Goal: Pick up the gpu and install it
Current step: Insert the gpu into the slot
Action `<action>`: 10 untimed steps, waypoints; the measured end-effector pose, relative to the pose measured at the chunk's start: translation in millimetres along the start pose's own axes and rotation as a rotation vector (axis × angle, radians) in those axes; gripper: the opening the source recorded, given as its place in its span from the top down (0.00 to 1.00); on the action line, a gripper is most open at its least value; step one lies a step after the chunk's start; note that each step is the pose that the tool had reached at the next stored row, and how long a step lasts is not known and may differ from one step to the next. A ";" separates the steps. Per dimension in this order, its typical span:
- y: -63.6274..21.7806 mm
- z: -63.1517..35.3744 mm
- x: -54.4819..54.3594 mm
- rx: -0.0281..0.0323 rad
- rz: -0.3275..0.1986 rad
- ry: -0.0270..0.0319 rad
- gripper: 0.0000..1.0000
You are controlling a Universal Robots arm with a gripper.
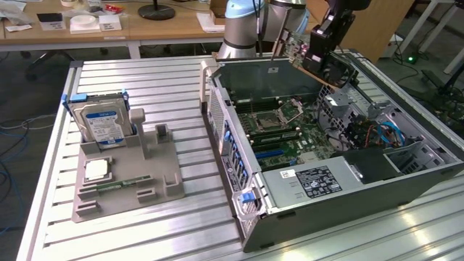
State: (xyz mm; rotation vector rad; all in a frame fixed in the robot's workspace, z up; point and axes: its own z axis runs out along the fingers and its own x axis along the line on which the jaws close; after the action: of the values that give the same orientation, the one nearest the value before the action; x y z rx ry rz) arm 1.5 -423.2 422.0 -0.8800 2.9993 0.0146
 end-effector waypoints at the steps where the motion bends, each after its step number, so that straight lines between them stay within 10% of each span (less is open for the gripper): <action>1: 0.0 0.0 0.0 -0.0003 -0.018 0.0001 0.72; 10: 0.0 0.1 0.0 -0.0031 -0.173 0.0008 0.72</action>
State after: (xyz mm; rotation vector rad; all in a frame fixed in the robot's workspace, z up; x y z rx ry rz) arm 1.5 -423.2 421.9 -1.1360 2.9129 0.0167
